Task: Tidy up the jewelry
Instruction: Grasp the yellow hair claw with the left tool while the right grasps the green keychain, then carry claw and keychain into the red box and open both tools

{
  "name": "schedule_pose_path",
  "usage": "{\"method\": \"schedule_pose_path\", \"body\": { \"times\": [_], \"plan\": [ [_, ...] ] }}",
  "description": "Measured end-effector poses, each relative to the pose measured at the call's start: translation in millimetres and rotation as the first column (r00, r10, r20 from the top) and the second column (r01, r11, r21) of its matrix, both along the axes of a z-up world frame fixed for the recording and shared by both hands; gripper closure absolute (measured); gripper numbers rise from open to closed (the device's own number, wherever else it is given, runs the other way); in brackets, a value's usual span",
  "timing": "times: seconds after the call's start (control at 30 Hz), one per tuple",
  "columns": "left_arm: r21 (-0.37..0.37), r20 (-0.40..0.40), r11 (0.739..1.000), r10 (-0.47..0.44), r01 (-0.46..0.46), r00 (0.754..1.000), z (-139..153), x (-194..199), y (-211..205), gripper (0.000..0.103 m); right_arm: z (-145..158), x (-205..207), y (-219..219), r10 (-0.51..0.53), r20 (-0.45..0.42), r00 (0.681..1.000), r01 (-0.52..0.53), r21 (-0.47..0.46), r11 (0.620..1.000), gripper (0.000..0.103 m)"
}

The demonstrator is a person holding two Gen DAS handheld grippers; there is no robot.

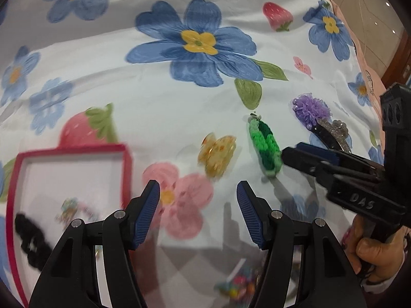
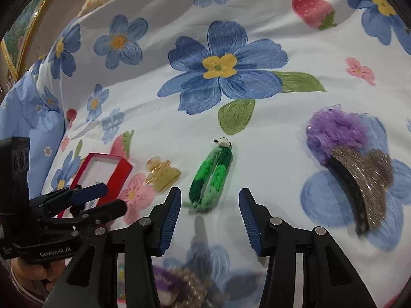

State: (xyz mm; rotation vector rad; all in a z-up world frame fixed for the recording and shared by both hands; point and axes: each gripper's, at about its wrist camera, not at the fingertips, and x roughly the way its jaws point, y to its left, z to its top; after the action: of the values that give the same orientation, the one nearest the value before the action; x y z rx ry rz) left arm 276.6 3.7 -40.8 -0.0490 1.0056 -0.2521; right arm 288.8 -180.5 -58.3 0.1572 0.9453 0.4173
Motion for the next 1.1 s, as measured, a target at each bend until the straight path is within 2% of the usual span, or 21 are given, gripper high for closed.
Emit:
{"method": "schedule_pose_path", "body": {
  "times": [0.03, 0.17, 0.23, 0.27, 0.37, 0.43, 0.47, 0.5, 0.6, 0.77, 1.1],
  "plan": [
    [0.004, -0.001, 1.0, -0.006, 0.006, 1.0, -1.7, 4.3, -3.2, 0.041, -3.7, 6.0, 1.4, 0.002, -0.011, 1.0, -0.002, -0.004, 1.0, 0.066],
    [0.015, -0.015, 1.0, -0.023, 0.023, 1.0, -10.5, 22.6, -13.4, 0.041, -17.5, 22.7, 6.3, 0.013, -0.044, 0.999, -0.014, -0.027, 1.0, 0.076],
    [0.016, -0.019, 1.0, -0.025, 0.026, 0.999, -14.7, 29.5, -15.5, 0.041, -23.8, 27.7, 6.5, 0.02, -0.059, 0.998, -0.022, -0.027, 0.999, 0.09],
    [0.013, -0.019, 1.0, -0.025, 0.025, 1.0, -15.8, 31.4, -15.9, 0.041, -26.5, 29.4, 6.0, 0.023, -0.062, 0.998, -0.025, -0.028, 0.999, 0.091],
    [0.004, -0.016, 1.0, -0.023, 0.023, 1.0, -18.7, 36.6, -16.0, 0.043, -26.8, 29.0, 4.5, 0.024, -0.057, 0.998, -0.025, -0.021, 0.999, 0.092],
    [-0.012, -0.017, 1.0, -0.028, 0.028, 0.999, -19.6, 38.4, -15.5, 0.055, -24.6, 25.5, 1.7, 0.021, -0.047, 0.999, -0.021, -0.019, 1.0, 0.093],
    [-0.022, -0.021, 0.999, -0.035, 0.035, 0.999, -20.3, 39.4, -15.9, 0.068, -23.5, 23.0, -0.4, 0.017, -0.042, 0.999, -0.018, -0.017, 1.0, 0.093],
    [-0.028, -0.024, 0.999, -0.044, 0.043, 0.999, -20.8, 40.0, -16.9, 0.072, -22.8, 22.7, -1.4, 0.015, -0.041, 0.999, -0.016, -0.014, 1.0, 0.093],
    [-0.017, -0.011, 0.999, -0.049, 0.049, 0.999, -19.4, 37.1, -19.3, 0.072, -20.7, 18.2, -6.1, 0.007, -0.04, 0.999, -0.007, 0.0, 1.0, 0.093],
    [-0.052, 0.008, 0.998, -0.04, 0.04, 0.999, -7.3, 23.8, -11.7, 0.072, -10.3, 8.4, -10.2, 0.004, -0.025, 1.0, -0.003, 0.024, 1.0, 0.093],
    [-0.108, 0.06, 0.994, 0.034, -0.027, 0.998, 23.4, -26.5, 24.3, 0.072, 21.5, -18.2, 6.1, 0.043, 0.033, 0.999, -0.045, 0.066, 0.997, 0.093]
  ]
}}
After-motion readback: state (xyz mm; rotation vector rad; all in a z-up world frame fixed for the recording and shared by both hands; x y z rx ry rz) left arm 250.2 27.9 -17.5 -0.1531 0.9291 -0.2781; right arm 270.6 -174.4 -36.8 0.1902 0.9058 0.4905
